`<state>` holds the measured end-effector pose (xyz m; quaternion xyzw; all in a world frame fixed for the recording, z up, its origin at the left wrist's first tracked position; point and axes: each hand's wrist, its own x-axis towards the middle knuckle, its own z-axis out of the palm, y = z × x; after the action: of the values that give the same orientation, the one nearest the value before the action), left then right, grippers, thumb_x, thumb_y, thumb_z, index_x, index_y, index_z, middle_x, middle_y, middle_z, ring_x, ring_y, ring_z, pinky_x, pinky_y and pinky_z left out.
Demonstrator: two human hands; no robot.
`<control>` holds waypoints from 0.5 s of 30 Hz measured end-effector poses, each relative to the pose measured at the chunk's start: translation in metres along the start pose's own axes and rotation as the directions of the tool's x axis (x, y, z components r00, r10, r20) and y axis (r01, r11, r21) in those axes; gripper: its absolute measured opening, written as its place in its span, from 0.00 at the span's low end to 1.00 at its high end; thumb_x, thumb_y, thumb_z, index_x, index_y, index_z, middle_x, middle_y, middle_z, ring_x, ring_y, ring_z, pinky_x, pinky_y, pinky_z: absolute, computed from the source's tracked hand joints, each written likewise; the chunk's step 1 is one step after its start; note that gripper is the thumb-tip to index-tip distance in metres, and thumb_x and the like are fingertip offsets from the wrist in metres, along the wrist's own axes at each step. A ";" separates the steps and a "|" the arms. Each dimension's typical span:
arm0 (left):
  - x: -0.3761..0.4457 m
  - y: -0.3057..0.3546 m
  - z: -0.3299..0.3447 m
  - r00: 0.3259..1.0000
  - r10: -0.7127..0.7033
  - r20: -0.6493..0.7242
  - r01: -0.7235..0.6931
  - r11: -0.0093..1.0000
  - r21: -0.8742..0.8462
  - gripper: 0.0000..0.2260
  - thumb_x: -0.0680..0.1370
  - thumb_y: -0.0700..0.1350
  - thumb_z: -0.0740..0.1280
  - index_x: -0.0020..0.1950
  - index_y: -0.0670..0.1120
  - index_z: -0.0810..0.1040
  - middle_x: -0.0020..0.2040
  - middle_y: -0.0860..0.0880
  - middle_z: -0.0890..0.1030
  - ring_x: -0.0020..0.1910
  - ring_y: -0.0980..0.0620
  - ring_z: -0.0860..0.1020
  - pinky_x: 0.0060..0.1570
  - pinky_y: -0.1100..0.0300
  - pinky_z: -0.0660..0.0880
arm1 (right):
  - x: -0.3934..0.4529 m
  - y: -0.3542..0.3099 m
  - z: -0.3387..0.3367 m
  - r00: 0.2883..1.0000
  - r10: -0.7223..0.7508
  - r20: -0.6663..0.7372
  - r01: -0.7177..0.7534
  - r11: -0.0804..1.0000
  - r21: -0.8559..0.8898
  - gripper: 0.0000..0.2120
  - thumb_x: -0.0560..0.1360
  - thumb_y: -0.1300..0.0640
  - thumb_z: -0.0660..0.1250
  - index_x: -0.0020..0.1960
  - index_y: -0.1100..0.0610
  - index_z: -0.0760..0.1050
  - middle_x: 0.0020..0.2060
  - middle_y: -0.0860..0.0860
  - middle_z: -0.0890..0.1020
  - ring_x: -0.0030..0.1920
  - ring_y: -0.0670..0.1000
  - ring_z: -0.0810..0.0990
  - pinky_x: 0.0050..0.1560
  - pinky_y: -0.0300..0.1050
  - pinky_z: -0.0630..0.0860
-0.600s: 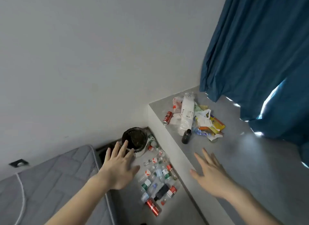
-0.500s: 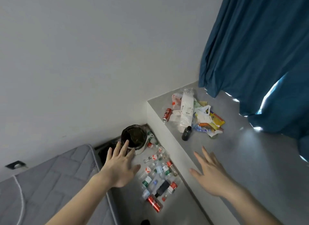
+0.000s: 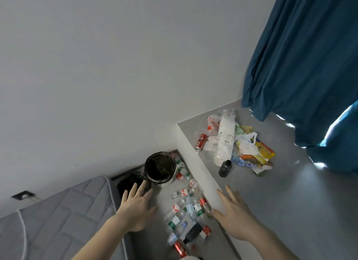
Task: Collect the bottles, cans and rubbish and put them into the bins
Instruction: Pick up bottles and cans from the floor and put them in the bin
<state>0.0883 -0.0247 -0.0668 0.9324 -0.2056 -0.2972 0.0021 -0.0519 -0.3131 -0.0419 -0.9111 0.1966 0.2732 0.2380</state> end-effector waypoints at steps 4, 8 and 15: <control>0.011 -0.011 0.002 0.998 -0.055 0.025 0.054 0.998 0.016 0.33 0.81 0.64 0.54 0.83 0.55 0.51 0.83 0.49 0.40 0.82 0.42 0.40 0.79 0.42 0.42 | 0.029 0.000 0.004 0.998 -0.027 0.048 0.025 0.999 0.031 0.35 0.81 0.35 0.53 0.83 0.45 0.45 0.81 0.47 0.37 0.81 0.57 0.37 0.80 0.62 0.47; 0.033 -0.019 -0.003 0.994 -0.074 0.078 0.074 0.997 0.011 0.32 0.81 0.63 0.56 0.83 0.55 0.53 0.83 0.49 0.41 0.82 0.43 0.41 0.79 0.42 0.43 | 0.045 0.000 0.001 0.997 -0.040 0.060 0.037 0.997 0.064 0.35 0.81 0.36 0.55 0.82 0.43 0.43 0.81 0.47 0.37 0.81 0.57 0.37 0.80 0.62 0.46; 0.111 -0.027 -0.030 0.986 -0.027 0.164 0.012 0.996 0.089 0.33 0.81 0.63 0.57 0.83 0.54 0.54 0.84 0.49 0.43 0.82 0.43 0.44 0.79 0.43 0.46 | 0.089 -0.001 -0.003 0.996 0.049 0.075 -0.064 0.977 0.206 0.35 0.81 0.37 0.57 0.82 0.43 0.44 0.82 0.45 0.38 0.81 0.55 0.37 0.80 0.59 0.46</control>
<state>0.1974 -0.0468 -0.1070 0.9057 -0.2089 -0.3641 -0.0588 0.0192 -0.3341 -0.0920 -0.8652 0.2416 0.2895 0.3307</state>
